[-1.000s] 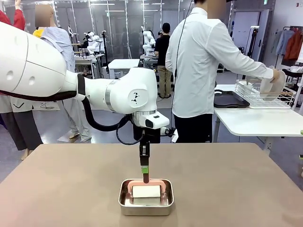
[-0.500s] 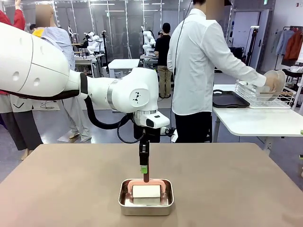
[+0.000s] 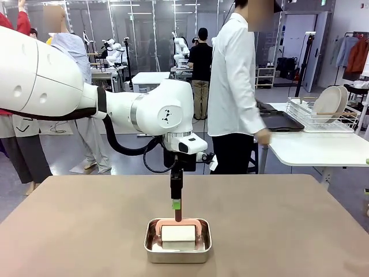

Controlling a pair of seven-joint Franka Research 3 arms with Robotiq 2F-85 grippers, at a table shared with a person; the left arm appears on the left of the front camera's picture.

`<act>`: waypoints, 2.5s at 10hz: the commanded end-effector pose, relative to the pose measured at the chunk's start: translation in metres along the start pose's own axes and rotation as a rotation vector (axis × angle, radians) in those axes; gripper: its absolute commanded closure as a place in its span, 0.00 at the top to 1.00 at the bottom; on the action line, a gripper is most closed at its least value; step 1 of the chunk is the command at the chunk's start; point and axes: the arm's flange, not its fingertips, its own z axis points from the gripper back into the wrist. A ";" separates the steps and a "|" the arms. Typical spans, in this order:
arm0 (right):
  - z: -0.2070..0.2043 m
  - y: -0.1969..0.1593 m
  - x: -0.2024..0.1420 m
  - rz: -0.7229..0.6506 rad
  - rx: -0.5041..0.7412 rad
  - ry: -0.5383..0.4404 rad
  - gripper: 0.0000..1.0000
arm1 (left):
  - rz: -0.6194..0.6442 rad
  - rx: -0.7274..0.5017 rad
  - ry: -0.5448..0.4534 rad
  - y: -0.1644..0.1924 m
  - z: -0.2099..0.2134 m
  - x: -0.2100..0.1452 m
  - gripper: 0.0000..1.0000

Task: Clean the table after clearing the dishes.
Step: Place the Lint Roller back on top of the Airtight Container.

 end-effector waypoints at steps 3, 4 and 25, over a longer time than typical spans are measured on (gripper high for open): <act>0.001 0.001 -0.003 0.018 0.001 0.009 1.00 | 0.000 0.000 0.000 0.000 0.000 0.000 1.00; 0.001 0.001 -0.003 0.018 0.001 0.009 1.00 | 0.000 0.000 0.000 0.000 0.000 0.000 1.00; 0.001 0.001 -0.003 0.018 0.001 0.009 1.00 | 1.521 -0.377 -1.567 -0.008 -0.002 -0.586 1.00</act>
